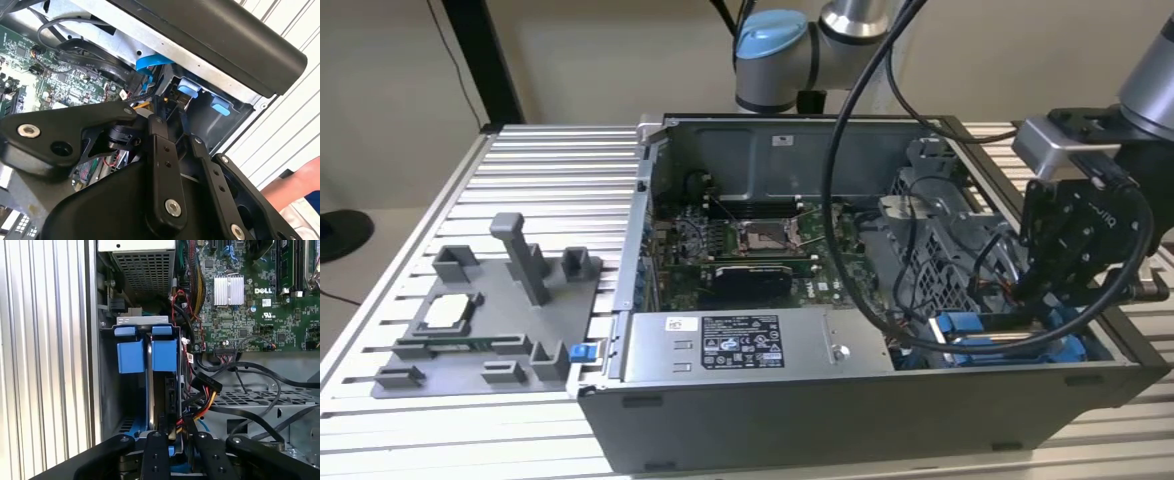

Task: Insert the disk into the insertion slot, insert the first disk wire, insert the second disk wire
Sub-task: 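Insert the first disk wire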

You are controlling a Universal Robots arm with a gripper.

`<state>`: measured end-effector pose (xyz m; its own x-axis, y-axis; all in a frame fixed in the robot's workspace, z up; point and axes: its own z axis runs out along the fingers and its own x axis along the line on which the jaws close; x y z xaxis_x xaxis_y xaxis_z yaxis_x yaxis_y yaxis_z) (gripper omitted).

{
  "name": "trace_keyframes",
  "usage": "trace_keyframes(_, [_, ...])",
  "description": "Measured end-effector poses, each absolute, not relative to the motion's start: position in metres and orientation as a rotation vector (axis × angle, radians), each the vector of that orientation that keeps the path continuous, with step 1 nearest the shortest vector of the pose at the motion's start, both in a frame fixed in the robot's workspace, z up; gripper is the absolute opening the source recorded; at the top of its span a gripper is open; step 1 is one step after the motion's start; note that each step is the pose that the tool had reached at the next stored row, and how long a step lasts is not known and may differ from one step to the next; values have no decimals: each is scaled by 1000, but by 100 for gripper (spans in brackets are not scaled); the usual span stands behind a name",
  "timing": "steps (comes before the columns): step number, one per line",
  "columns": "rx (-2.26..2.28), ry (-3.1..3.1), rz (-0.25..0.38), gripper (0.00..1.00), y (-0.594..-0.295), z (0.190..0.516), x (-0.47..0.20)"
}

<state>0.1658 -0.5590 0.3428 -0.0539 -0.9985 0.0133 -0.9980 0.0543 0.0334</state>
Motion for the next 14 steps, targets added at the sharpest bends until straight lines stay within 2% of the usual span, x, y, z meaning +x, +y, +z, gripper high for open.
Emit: trace_keyframes(14, [2138,-2257,-24,100,-559,359,166])
